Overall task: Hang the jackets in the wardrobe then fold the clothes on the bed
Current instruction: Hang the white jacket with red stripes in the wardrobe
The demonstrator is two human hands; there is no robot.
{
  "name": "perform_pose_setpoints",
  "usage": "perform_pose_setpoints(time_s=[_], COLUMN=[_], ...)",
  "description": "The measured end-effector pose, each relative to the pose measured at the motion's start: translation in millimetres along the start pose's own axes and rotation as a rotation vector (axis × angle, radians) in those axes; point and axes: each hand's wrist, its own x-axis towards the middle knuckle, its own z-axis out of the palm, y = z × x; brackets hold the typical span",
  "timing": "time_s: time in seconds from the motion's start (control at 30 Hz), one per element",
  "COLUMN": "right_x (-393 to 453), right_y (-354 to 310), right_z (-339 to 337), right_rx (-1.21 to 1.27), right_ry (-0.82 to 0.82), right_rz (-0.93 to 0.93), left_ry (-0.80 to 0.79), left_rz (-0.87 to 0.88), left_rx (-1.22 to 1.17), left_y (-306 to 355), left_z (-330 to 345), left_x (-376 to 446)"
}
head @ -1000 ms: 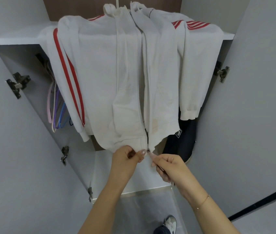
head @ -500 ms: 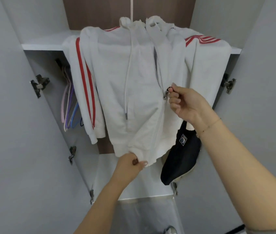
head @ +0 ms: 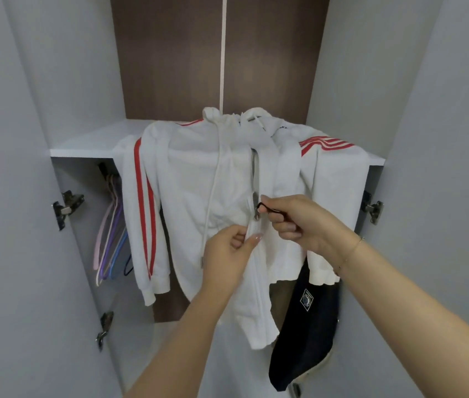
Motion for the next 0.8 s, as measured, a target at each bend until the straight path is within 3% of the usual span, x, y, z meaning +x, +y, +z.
perform_pose_setpoints(time_s=[0.13, 0.23, 0.37, 0.63, 0.8], right_x=[21, 47, 74, 92, 109], right_y=[-32, -69, -92, -111, -125], right_z=[-10, -23, -29, -37, -44], right_rx=[0.405, 0.580, 0.437, -0.004, -0.044], right_ry=[-0.087, -0.088, -0.014, -0.090, -0.109], right_rz=[0.164, 0.164, 0.098, -0.055, -0.101], left_ry=[-0.134, -0.239, -0.342, 0.032, 0.035], left_rz=[-0.086, -0.170, -0.184, 0.142, 0.147], left_rx=[-0.078, 0.059, 0.362, 0.066, 0.064], left_y=[-25, -43, -51, 36, 56], left_z=[-3, -10, -27, 0, 11], left_x=[1, 3, 29, 119, 158])
